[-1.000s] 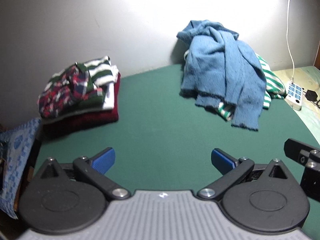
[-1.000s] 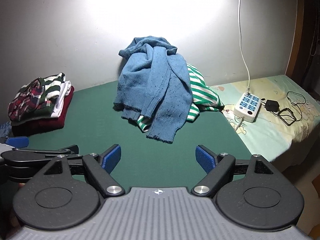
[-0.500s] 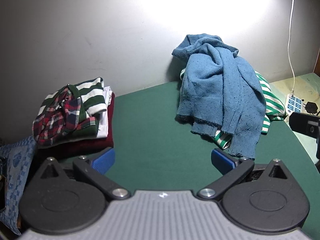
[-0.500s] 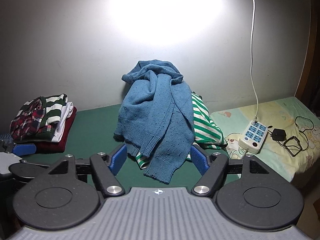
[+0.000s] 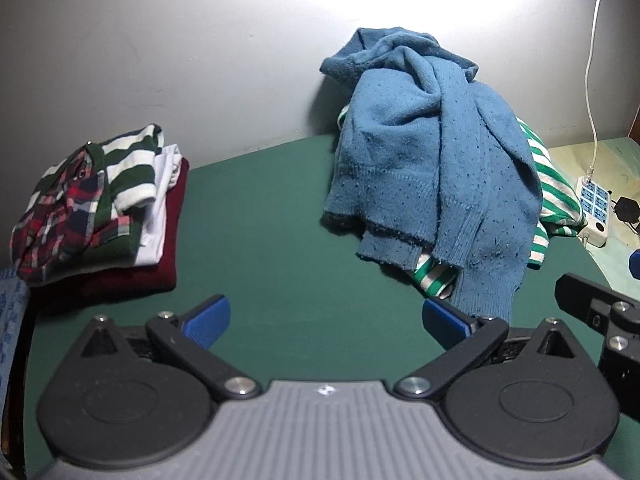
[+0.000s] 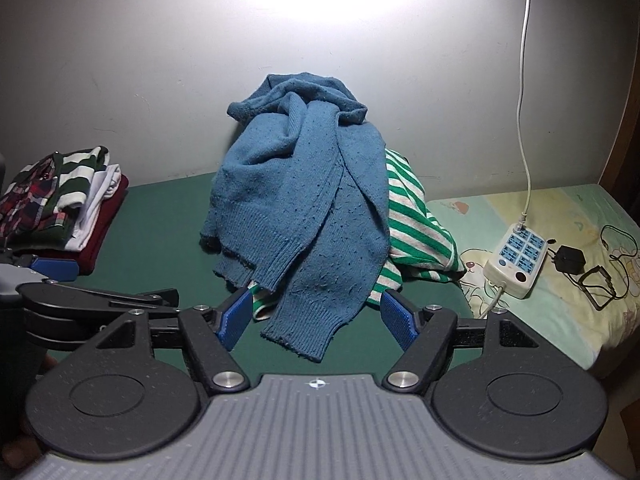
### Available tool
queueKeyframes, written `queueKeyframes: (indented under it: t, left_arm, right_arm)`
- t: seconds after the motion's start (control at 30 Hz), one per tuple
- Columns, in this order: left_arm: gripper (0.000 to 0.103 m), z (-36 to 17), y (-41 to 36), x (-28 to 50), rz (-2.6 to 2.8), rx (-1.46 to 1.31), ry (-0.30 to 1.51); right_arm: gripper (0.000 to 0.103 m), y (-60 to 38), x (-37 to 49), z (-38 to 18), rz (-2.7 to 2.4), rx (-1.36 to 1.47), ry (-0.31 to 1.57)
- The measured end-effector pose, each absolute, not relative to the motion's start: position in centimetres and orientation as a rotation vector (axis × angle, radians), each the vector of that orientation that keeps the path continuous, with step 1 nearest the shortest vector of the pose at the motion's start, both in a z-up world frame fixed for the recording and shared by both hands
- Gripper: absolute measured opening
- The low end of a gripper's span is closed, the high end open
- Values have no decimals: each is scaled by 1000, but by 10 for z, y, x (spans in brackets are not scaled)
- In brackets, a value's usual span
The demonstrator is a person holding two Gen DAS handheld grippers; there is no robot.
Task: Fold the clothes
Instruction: 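Grasp the blue sweater with the left gripper while the right gripper grasps it too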
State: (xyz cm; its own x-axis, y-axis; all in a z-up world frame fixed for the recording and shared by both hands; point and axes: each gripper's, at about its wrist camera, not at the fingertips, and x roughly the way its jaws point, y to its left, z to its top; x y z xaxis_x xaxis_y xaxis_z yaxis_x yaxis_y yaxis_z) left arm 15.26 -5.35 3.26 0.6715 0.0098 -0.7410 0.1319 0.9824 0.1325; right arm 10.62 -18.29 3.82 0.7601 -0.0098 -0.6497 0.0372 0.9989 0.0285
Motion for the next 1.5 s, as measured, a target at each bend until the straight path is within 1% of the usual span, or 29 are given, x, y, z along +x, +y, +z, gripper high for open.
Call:
queueKeyframes:
  t: [0.3, 0.43, 0.6, 0.67, 0.73, 0.87, 0.9, 0.93, 0.97, 1.0, 1.07, 1.1, 1.13, 1.17, 1.37, 1.4, 1.43, 1.47, 1.5]
  left_arm:
    - [102, 17, -59, 231, -98, 227, 838]
    - [102, 11, -67, 252, -137, 186, 865]
    - [102, 7, -103, 262, -215, 208, 861]
    - [102, 2, -117, 265, -228, 234, 857]
    - [103, -4, -127, 267, -233, 260, 846]
    - [103, -10, -134, 274, -281, 204, 869]
    - [102, -12, -135, 275, -286, 195, 876]
    - [102, -14, -136, 276, -292, 190, 875]
    - [101, -16, -137, 276, -299, 185, 873]
    - [98, -18, -138, 277, -305, 180, 871]
    - [94, -18, -137, 277, -318, 152, 873]
    - [90, -17, -135, 277, -326, 135, 871]
    - [86, -16, -134, 276, -335, 124, 869]
    - [86, -15, -133, 274, -338, 121, 866]
    - [73, -11, -127, 271, -354, 110, 858]
    - [69, -9, -127, 271, -355, 105, 859]
    - [64, -8, -126, 271, -356, 100, 860]
    - [62, -7, -126, 270, -357, 101, 858]
    - [60, -6, -125, 269, -358, 103, 856]
  right_arm:
    - [74, -217, 202, 29, -125, 0, 618]
    - [73, -229, 233, 23, -140, 35, 615]
    - [73, -231, 254, 22, -158, -24, 593]
    - [71, -237, 258, 21, -125, -11, 598]
    - [64, -242, 262, 20, -92, 4, 602]
    - [63, -249, 265, 16, -38, 34, 594]
    - [58, -250, 266, 15, -18, 47, 594]
    - [55, -251, 265, 15, 4, 62, 592]
    - [54, -252, 265, 15, 26, 77, 589]
    - [53, -250, 267, 15, 33, 67, 580]
    - [48, -245, 272, 15, 47, 43, 563]
    - [46, -243, 274, 15, 47, 28, 549]
    - [46, -241, 277, 15, 48, 14, 535]
    - [46, -239, 281, 13, 50, 8, 536]
    - [44, -232, 292, 1, 51, -23, 531]
    - [40, -232, 291, 1, 53, -34, 528]
    - [19, -231, 289, 2, 55, -44, 526]
    - [2, -232, 288, 1, 60, -46, 535]
    - [3, -234, 287, 0, 61, -35, 538]
